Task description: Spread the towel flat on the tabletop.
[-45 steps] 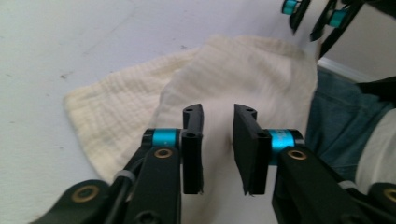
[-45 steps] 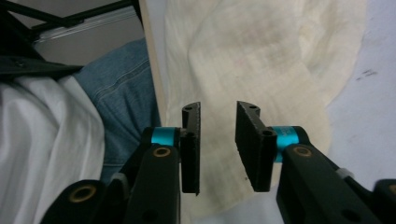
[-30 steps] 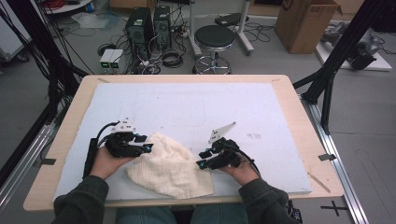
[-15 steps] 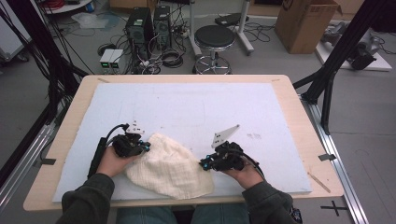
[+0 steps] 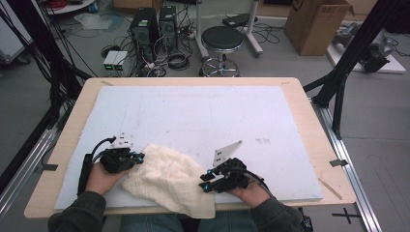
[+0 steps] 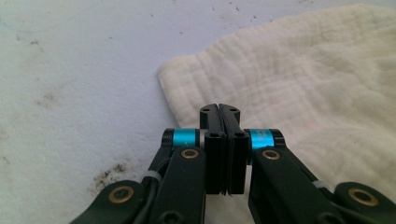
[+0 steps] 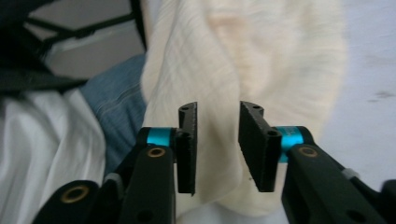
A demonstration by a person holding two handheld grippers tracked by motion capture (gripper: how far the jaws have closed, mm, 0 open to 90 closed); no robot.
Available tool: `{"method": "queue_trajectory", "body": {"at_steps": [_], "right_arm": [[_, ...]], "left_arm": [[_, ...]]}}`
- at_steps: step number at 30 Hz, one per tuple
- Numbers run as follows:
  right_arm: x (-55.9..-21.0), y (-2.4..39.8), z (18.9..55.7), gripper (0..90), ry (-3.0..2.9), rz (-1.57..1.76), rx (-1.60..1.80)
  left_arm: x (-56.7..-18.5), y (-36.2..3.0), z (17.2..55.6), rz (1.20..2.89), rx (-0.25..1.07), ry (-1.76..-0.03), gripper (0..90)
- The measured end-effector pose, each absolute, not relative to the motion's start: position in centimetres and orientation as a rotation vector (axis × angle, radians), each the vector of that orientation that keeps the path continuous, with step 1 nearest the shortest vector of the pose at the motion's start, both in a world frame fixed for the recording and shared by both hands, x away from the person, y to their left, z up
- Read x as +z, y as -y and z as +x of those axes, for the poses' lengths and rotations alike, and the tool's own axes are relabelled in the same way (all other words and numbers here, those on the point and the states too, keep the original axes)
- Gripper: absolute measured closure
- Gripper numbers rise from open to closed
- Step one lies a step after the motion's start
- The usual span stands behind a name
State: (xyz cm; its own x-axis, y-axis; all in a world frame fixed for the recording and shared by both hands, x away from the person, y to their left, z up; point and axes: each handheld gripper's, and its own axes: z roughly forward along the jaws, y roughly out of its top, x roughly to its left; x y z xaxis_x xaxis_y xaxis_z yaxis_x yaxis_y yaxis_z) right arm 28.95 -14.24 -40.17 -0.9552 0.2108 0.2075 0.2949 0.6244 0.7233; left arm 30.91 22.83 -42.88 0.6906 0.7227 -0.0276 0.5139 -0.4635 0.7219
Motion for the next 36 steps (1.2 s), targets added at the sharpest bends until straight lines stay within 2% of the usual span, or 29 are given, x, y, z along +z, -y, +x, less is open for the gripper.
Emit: {"method": "queue_trajectory", "body": {"at_steps": [7,15,20,22,32,33,35,36], "right_arm": [[-41.6,15.8,30.4,67.2,2.793,-0.654,-1.209],[-43.3,15.4,30.3,68.6,2.814,-0.673,-1.104],[-43.4,15.2,30.4,85.8,2.811,-0.647,-1.099],[-43.4,15.2,30.4,86.7,2.811,-0.641,-1.099],[-40.4,17.2,31.4,86.9,3.035,-0.875,-1.205],[-40.6,17.5,31.6,85.9,3.048,-0.893,-1.199],[-41.1,17.9,32.0,73.8,3.017,-0.941,-1.183],[-41.3,18.0,32.1,73.7,3.005,-0.942,-1.175]], "left_arm": [[-43.3,-22.9,31.0,2.17,0.368,-0.932,88.2],[-43.3,-22.8,30.8,2.155,0.377,-0.915,87.9],[-43.6,-23.0,30.6,2.129,0.358,-0.924,87.9],[-43.5,-23.0,30.5,2.123,0.354,-0.915,87.9],[-42.6,-22.4,30.1,2.04,0.352,-0.891,88.0],[-42.6,-22.3,30.1,2.037,0.345,-0.89,88.0],[-42.6,-22.2,30.2,2.041,0.345,-0.885,86.0],[-42.7,-22.1,30.3,2.041,0.347,-0.893,80.9]]}}
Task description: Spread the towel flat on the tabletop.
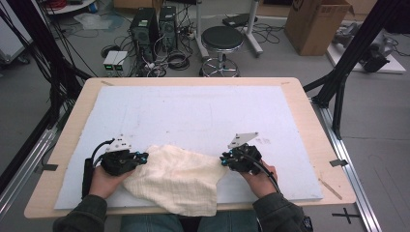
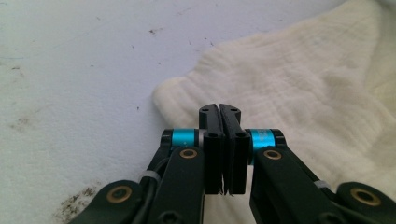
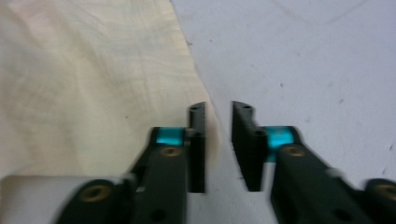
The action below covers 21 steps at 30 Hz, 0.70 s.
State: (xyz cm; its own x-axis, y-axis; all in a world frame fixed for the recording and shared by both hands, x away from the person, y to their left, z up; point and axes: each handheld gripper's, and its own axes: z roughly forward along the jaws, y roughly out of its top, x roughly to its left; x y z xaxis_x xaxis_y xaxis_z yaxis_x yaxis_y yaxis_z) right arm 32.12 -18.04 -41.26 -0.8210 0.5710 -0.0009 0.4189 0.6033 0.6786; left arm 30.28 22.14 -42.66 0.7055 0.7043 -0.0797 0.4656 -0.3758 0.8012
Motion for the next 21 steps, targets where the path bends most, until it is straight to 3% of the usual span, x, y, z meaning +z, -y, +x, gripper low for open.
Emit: {"method": "queue_trajectory", "body": {"at_steps": [2,8,12,16,21], "right_arm": [[-41.3,18.1,32.1,69.3,-2.624,0.814,1.039],[-42.1,18.0,31.9,58.2,-2.689,0.819,1.045],[-42.7,18.2,31.8,56.4,-2.724,0.857,1.067],[-43.0,18.1,31.7,63.2,-2.723,0.838,1.032],[-43.1,17.9,31.5,75.1,-2.711,0.82,1.011]], "left_arm": [[-42.7,-22.1,30.6,2.018,0.328,-0.916,69.1],[-42.5,-21.7,32.5,2.03,0.326,-0.966,56.9],[-43.3,-20.8,33.3,2.098,0.35,-1.011,47.1],[-43.7,-20.5,33.3,2.121,0.373,-1.032,52.6],[-43.7,-20.6,32.9,2.132,0.415,-1.021,71.3]]}}
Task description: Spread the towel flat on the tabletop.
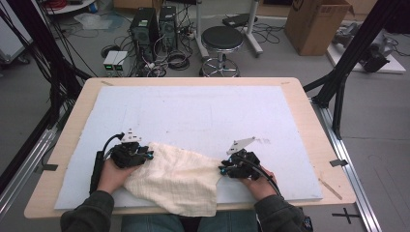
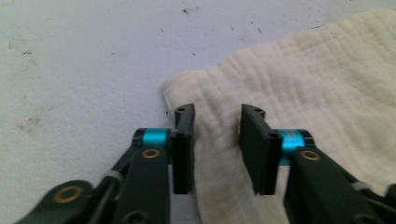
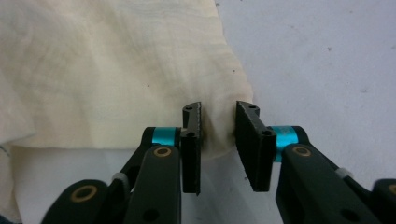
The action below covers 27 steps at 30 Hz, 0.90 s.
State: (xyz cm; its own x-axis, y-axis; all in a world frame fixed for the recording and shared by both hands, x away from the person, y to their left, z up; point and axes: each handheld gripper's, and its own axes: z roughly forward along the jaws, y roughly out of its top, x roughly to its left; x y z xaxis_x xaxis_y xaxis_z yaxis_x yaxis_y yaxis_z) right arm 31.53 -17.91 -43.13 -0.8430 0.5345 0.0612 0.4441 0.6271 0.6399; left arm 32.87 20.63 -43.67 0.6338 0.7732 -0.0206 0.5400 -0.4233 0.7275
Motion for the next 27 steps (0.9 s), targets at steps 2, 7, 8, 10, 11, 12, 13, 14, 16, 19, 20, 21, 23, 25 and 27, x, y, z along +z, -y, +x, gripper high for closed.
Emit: {"method": "queue_trajectory", "body": {"at_steps": [2,7,8,10,11,12,13,14,16,19,20,21,23,25,27], "right_arm": [[-43.1,17.9,31.6,79.0,-2.716,0.816,1.011],[-43.1,17.8,31.5,84.9,-2.73,0.797,1.015],[-43.1,17.8,31.5,85.3,-2.73,0.791,1.016],[-43.0,17.8,31.6,85.9,-2.739,0.784,1.01],[-42.9,17.7,31.6,86.0,-2.739,0.782,1.004],[-42.8,17.7,31.6,86.0,-2.74,0.774,0.997],[-42.6,17.7,31.6,86.1,-2.732,0.758,0.995],[-42.3,17.8,31.6,86.1,-2.724,0.746,0.996],[-41.4,18.0,31.7,86.0,-2.691,0.727,1.006],[-40.1,18.4,32.2,86.1,-2.654,0.706,0.986],[-39.7,18.5,32.7,86.1,-2.636,0.705,0.972],[-39.3,18.7,33.2,86.1,-2.621,0.704,0.968],[-38.3,18.9,34.5,86.1,-2.598,0.712,0.955],[-37.3,19.0,36.2,86.1,-2.575,0.72,0.929],[-36.1,19.0,37.8,86.1,-2.546,0.726,0.92]], "left_arm": [[-43.7,-20.6,32.8,2.127,0.414,-1.014,75.7],[-43.5,-20.6,32.5,2.115,0.351,-1.001,85.6],[-43.4,-20.5,32.3,2.123,0.357,-0.985,86.5],[-43.2,-20.2,32.1,2.116,0.356,-0.974,87.0],[-43.1,-20.0,32.0,2.11,0.365,-0.97,87.2],[-42.9,-20.0,32.0,2.105,0.37,-0.968,87.3],[-42.8,-20.0,31.9,2.103,0.369,-0.962,87.4],[-42.6,-20.0,31.8,2.095,0.373,-0.959,87.5],[-42.1,-20.0,31.7,2.069,0.378,-0.955,87.6],[-41.4,-19.9,31.9,2.018,0.386,-0.955,87.7],[-41.2,-19.9,32.1,2.005,0.392,-0.958,87.8],[-40.9,-19.7,32.4,1.993,0.404,-0.967,87.9],[-40.5,-19.3,33.3,1.982,0.436,-0.996,88.0],[-40.1,-19.0,34.4,1.967,0.459,-1.024,88.0],[-39.8,-18.6,35.6,1.926,0.463,-1.054,88.1]]}}
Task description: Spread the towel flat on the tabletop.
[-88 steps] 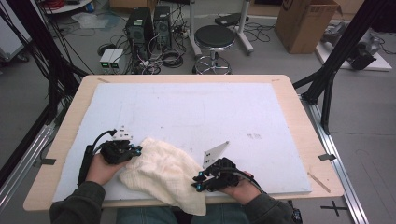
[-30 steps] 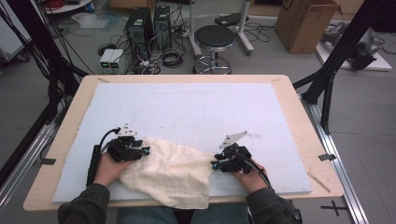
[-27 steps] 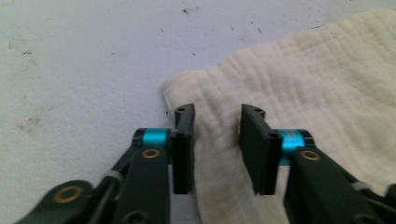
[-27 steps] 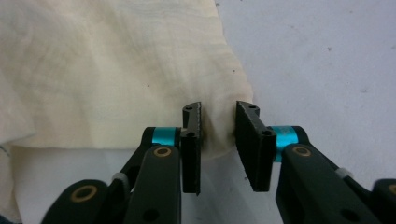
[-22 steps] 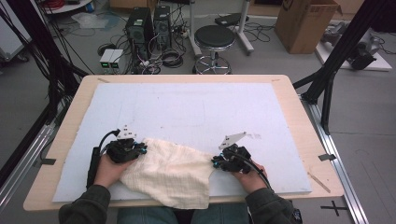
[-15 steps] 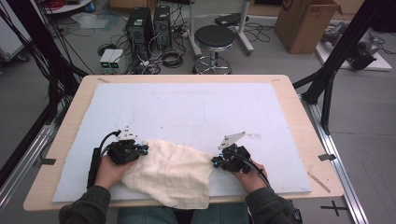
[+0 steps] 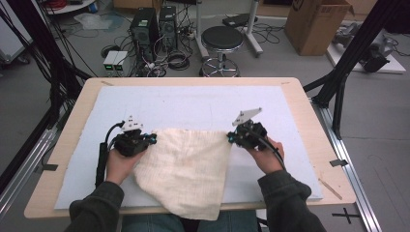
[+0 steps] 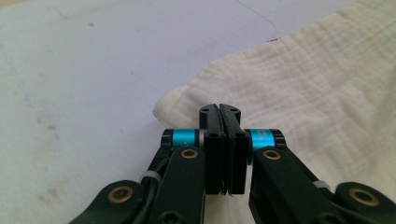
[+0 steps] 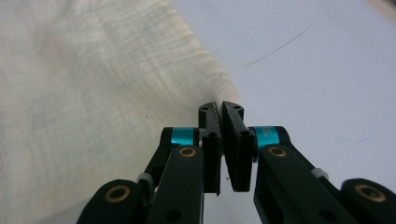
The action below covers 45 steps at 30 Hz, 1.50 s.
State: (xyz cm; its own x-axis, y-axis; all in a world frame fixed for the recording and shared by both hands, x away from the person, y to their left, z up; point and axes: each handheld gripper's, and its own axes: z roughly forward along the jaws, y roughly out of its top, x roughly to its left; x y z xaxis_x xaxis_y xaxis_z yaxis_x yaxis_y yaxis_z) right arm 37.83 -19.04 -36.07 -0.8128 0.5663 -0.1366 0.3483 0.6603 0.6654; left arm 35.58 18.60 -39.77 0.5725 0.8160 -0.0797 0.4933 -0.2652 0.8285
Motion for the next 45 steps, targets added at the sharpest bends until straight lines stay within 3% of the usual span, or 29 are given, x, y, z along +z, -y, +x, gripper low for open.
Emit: {"method": "queue_trajectory", "body": {"at_steps": [4,5,6,10,17,25,30,37,45], "right_arm": [[-34.6,19.2,42.2,85.9,-2.461,0.785,0.865],[-34.5,19.3,43.6,83.0,-2.431,0.822,0.838],[-34.4,19.6,44.9,72.4,-2.394,0.857,0.833],[-35.5,20.3,46.6,66.6,-2.418,0.975,0.907],[-37.6,20.3,44.2,63.1,-2.524,0.896,1.004],[-37.4,21.1,38.4,57.4,-2.582,0.773,1.133],[-37.9,21.9,35.4,54.8,-2.58,0.7,1.218],[-41.2,22.4,32.6,53.5,-2.692,0.683,1.22],[-42.7,21.8,31.2,51.8,-2.794,0.611,1.164]], "left_arm": [[-38.9,-18.2,38.9,1.831,0.522,-1.119,87.4],[-38.6,-18.2,39.8,1.802,0.543,-1.151,79.7],[-38.3,-18.2,40.5,1.779,0.541,-1.181,64.8],[-38.2,-18.8,40.5,1.795,0.519,-1.125,63.8],[-39.3,-19.8,38.2,1.848,0.462,-1.049,62.3],[-40.2,-20.6,33.4,1.954,0.396,-0.906,58.3],[-40.8,-21.1,30.8,1.988,0.359,-0.842,53.6],[-42.0,-21.2,28.9,2.035,0.289,-0.781,44.5],[-43.0,-21.0,28.5,2.083,0.217,-0.736,48.1]]}}
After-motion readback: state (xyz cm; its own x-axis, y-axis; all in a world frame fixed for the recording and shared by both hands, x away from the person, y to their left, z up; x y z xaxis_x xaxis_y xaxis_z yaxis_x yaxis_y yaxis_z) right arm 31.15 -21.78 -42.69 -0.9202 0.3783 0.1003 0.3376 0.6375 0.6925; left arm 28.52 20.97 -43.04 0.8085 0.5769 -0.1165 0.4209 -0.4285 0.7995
